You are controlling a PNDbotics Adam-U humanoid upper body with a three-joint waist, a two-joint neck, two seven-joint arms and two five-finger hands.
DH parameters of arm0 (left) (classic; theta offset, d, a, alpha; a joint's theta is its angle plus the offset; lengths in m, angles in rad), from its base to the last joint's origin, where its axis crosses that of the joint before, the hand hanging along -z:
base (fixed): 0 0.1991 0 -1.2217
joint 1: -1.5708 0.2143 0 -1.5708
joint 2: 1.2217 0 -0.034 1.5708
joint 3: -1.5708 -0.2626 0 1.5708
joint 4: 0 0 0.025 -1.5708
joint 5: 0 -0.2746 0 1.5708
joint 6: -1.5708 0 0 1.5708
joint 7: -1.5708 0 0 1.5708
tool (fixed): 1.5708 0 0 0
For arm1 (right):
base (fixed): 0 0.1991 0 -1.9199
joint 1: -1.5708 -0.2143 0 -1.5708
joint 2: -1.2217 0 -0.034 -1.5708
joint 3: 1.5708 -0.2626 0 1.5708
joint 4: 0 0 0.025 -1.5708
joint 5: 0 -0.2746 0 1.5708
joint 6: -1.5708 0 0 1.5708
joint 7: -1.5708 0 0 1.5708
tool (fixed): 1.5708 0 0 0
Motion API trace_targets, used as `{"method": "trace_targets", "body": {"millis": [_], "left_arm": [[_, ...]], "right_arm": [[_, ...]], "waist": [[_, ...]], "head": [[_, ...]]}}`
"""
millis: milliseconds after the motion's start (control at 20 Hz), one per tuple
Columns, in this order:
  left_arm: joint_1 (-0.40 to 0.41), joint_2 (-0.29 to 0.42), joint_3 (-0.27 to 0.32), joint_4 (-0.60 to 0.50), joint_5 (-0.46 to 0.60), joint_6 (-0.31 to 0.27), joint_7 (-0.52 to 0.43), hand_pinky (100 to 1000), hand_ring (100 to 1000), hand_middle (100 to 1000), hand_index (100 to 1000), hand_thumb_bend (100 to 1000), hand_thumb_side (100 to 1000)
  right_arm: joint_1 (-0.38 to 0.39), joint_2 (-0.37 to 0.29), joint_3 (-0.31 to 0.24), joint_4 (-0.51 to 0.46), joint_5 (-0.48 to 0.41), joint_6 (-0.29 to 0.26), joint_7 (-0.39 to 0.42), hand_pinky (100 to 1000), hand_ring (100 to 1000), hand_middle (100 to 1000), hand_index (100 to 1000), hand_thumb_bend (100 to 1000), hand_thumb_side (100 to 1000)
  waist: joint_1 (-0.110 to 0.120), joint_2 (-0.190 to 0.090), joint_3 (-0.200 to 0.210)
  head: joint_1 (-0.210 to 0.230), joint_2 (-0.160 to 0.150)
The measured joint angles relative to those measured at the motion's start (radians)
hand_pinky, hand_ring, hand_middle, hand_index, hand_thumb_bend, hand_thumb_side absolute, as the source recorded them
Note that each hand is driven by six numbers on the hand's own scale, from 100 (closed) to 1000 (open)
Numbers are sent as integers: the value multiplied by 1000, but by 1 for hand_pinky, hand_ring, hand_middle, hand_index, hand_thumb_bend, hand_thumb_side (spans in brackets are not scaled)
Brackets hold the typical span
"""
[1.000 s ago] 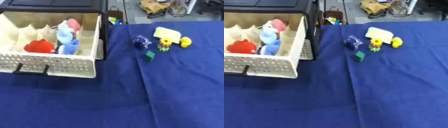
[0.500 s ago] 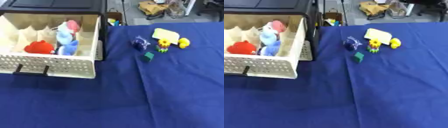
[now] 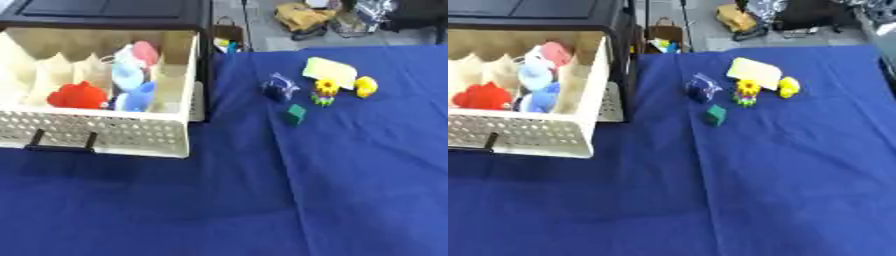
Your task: Pick up objects from table and place into drawer.
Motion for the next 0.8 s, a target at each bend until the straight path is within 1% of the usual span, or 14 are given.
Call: {"method": "trace_targets", "body": {"millis": [350, 650, 800], "left_arm": [[6, 0, 0, 0, 0, -1, -5, 657, 644, 807, 867, 327, 1000], [6, -1, -2, 0, 0, 0, -7, 657, 645, 808, 867, 327, 1000], [5, -5, -5, 0, 0, 1, -9, 657, 645, 808, 867, 327, 1000]], "right_arm": [[-53, 61, 55, 102, 108, -60, -17, 817, 871, 847, 903, 125, 938], [-60, 87, 86, 159, 179, -100, -31, 821, 874, 849, 907, 149, 922], [-58, 92, 98, 172, 196, -111, -29, 817, 875, 847, 905, 163, 909]], "waist": [[2, 0, 6], [1, 2, 11], [-1, 3, 11]], "head": [[-9, 0], [-11, -3], [-11, -7]]}}
